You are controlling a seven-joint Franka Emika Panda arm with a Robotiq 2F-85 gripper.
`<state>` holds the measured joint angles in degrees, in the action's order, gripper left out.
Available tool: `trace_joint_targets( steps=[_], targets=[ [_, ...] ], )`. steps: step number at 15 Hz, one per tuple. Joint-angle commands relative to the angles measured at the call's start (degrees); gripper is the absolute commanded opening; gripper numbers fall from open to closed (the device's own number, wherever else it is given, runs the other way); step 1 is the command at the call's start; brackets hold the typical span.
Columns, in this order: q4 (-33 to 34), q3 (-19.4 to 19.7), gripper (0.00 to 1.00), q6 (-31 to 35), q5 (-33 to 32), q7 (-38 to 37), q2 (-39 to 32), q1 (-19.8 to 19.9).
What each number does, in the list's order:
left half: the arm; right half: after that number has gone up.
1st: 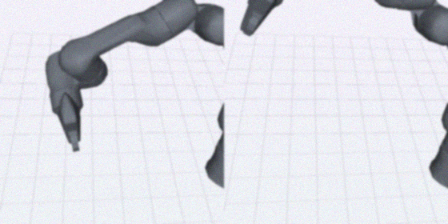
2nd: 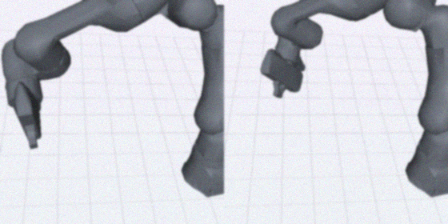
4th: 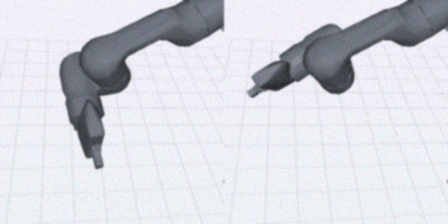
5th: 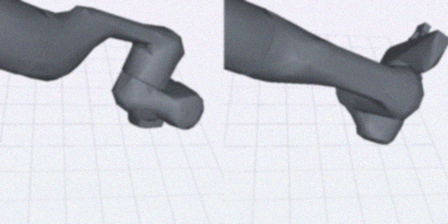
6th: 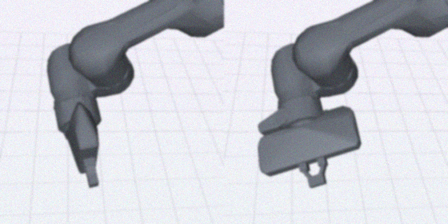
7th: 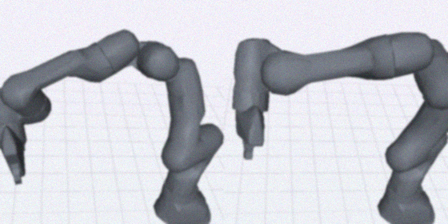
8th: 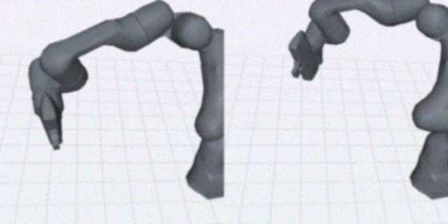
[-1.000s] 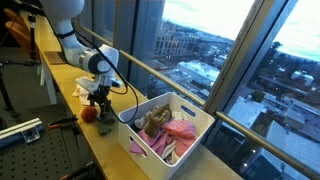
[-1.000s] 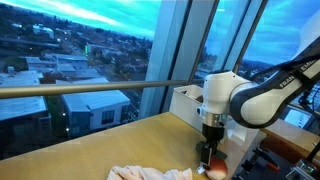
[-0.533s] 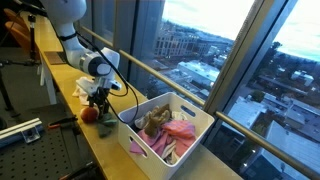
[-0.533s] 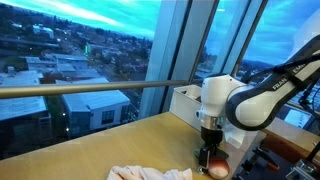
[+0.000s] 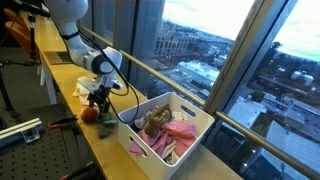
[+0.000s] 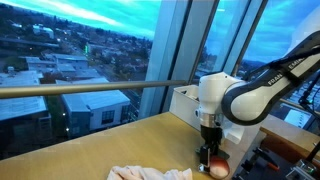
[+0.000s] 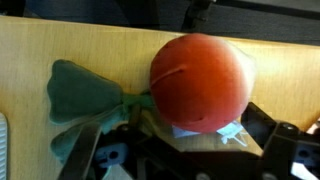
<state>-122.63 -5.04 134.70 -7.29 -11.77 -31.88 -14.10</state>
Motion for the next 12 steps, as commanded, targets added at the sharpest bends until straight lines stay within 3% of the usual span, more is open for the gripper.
trace_joint_targets(
  steps=[1, 12],
  targets=[
    [2.0, 0.1, 1.0, -5.8, 0.3, 2.3, 0.6, 0.7],
    [4.3, -0.3, 1.0, -11.0, 0.9, 6.2, -1.7, 2.3]
  ],
)
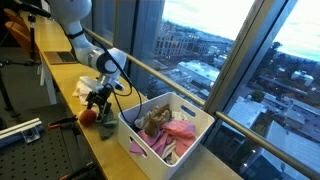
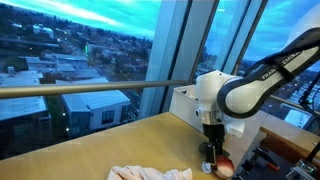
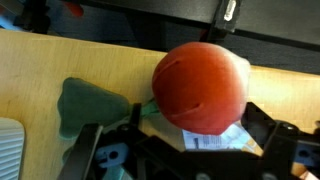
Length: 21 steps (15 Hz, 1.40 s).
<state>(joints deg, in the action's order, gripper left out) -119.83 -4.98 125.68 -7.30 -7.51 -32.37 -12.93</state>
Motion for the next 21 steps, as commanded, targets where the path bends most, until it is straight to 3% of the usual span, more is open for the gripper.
trace_joint_targets(
  steps=[1, 3, 4, 5, 15, 21],
  targets=[
    [1.6, -0.4, 1.0, -2.1, 0.9, 2.1, -1.4, 1.2],
    [1.9, -0.4, 1.0, -2.2, 1.0, 2.4, -2.1, 1.6],
    [2.0, -0.4, 0.75, -2.1, 1.1, 2.6, -2.4, 1.8],
    [2.2, -0.3, 0.72, -2.1, 1.1, 2.7, -2.8, 1.9],
    [5.1, -0.1, 0.02, -5.0, -0.3, 2.1, -1.6, 1.3],
    [6.6, 0.8, 0.04, -4.0, -4.1, 2.9, 7.4, 0.8]
  ],
)
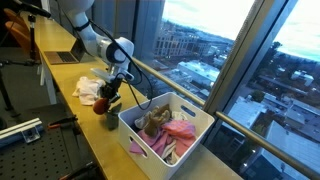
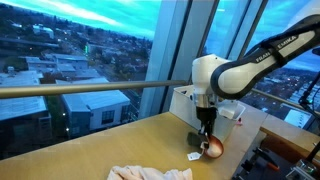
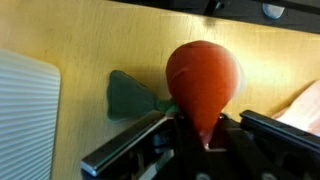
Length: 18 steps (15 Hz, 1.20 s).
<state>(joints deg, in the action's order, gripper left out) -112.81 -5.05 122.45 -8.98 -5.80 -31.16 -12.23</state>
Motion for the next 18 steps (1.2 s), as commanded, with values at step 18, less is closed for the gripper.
trace_joint_targets(
  steps=[18],
  targets=[
    [-4.6, 9.3, 0.12, 18.8, -13.1, 2.0, 24.6, 14.4]
  ],
)
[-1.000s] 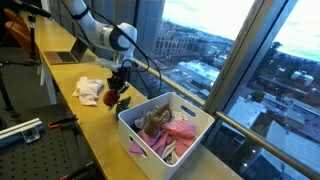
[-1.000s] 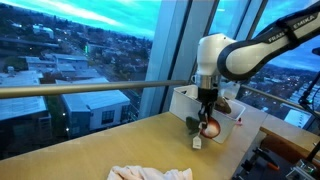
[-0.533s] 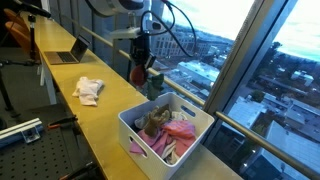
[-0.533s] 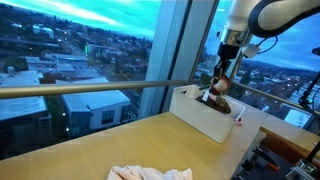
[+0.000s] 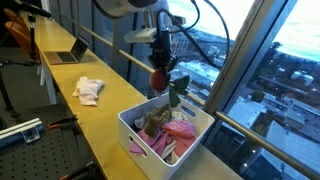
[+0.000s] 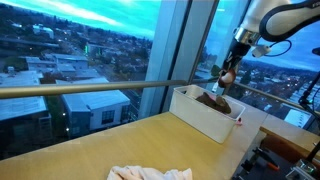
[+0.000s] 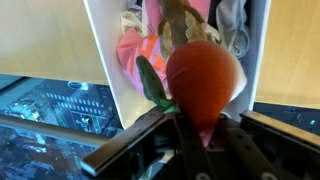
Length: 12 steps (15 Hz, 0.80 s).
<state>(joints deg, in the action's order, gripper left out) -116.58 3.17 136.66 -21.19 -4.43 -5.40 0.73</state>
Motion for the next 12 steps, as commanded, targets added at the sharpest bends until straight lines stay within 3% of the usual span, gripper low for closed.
trace_joint_targets(
  steps=[1, 3, 6, 10, 12],
  targets=[
    [-1.3, 1.5, 0.4, 5.8, -1.0, 0.4, -1.3, 1.8],
    [-2.8, 2.0, 0.46, 7.6, -2.0, -0.6, -0.6, 1.9],
    [-5.6, 1.6, 0.69, 9.3, -6.5, -4.2, 1.1, 0.0],
    [-8.9, -2.1, 0.97, 10.3, -10.2, -7.8, 1.9, -4.1],
    [-9.4, -4.9, 1.0, 11.0, -8.6, -7.8, 0.0, -6.5]
  ],
)
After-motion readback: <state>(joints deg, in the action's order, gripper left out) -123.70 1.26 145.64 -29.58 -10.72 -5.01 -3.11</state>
